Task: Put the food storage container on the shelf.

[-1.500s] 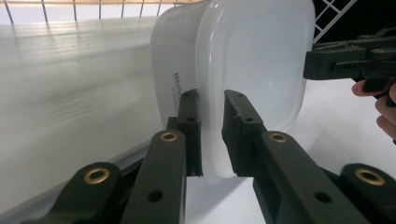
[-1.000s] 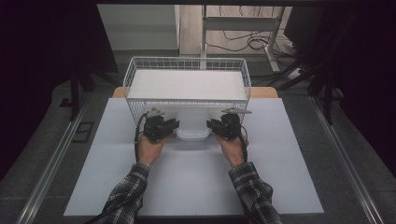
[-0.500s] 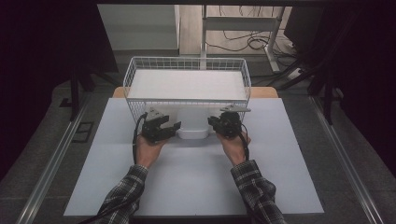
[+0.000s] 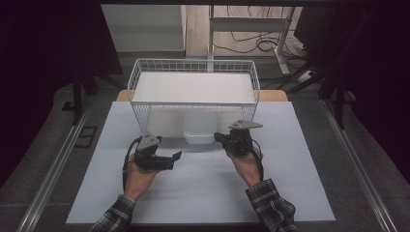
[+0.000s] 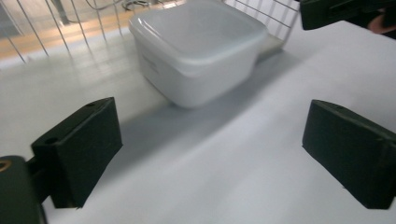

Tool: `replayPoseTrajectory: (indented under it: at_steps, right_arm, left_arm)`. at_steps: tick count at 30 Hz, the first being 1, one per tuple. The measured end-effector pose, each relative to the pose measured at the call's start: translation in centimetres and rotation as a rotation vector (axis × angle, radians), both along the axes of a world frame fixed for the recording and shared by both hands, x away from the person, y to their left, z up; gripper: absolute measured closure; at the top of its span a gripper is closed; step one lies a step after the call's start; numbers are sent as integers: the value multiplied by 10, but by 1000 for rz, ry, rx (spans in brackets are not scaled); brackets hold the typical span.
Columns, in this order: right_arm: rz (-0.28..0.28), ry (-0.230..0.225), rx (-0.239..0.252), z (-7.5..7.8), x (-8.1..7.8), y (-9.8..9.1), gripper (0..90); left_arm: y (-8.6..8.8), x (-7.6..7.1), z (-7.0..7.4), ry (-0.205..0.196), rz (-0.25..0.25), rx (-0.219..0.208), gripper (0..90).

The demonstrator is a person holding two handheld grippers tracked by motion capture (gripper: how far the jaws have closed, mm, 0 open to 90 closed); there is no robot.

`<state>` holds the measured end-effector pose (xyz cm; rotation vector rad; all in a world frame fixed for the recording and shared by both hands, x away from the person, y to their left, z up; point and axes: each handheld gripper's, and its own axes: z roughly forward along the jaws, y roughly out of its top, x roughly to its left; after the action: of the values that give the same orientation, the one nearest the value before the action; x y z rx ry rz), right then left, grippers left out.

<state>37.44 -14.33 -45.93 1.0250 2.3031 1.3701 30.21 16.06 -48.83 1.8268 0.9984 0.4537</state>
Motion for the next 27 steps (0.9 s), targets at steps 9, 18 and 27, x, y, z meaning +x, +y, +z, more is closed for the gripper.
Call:
replayPoseTrajectory:
  at_steps: [9, 18, 27]
  right_arm:
    - [41, 12, -30, -14, -11, 7, 887]
    - [70, 44, -61, -32, -5, 27, 888]
    - [49, 53, -78, -43, 19, 44, 889]
  left_arm:
    - [8, -44, -17, -18, -8, 15, 5]
    - [22, -82, -25, -29, -29, -3, 0]
    - [25, -90, -30, -96, -30, -39, 2]
